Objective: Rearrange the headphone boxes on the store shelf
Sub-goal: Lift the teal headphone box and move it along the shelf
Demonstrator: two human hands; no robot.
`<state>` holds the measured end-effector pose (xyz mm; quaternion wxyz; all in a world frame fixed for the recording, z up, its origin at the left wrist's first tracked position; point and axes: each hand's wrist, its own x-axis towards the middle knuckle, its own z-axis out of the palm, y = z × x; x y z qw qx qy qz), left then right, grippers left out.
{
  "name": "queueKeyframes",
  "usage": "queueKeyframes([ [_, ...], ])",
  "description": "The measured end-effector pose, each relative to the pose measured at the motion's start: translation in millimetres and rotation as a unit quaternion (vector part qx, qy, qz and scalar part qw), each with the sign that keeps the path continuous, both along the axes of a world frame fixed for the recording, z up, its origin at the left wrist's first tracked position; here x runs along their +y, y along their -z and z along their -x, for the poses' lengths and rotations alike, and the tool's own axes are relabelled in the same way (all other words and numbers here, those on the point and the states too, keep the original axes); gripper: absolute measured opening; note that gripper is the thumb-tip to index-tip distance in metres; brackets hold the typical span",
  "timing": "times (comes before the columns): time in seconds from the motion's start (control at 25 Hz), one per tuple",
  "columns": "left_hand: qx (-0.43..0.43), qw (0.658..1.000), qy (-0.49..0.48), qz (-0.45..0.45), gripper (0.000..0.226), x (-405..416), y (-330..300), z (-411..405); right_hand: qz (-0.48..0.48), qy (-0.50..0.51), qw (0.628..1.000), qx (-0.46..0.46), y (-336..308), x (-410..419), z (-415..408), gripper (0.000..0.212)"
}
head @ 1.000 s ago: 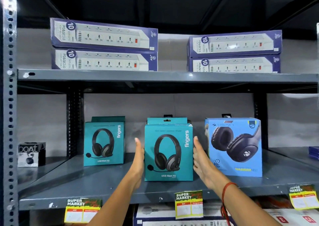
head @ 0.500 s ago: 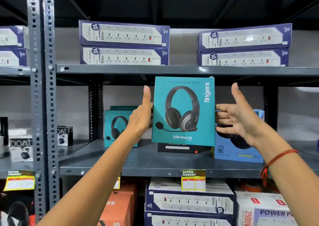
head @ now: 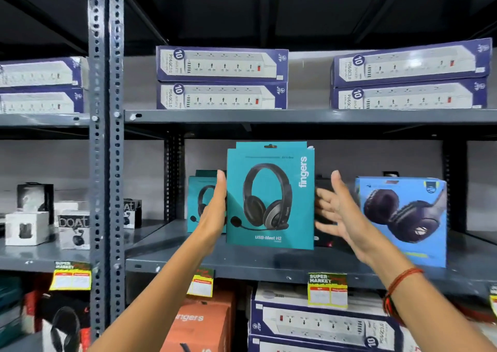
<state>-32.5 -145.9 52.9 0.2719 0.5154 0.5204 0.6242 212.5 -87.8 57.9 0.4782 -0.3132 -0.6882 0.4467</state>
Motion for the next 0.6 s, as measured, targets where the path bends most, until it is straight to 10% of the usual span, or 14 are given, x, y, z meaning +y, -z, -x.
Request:
queueKeyframes([
  [0.16,-0.052,0.998,-0.033,0.008,0.046,15.1,24.6,48.1,0.019,-0.068,0.997,0.002,32.7,16.2,65.8,0.077],
  [0.6,-0.131,0.989,-0.063,-0.011,0.118,99.2,50.2,161.8,0.045,-0.114,0.991,-0.046,53.5,101.2,204.4,0.036],
])
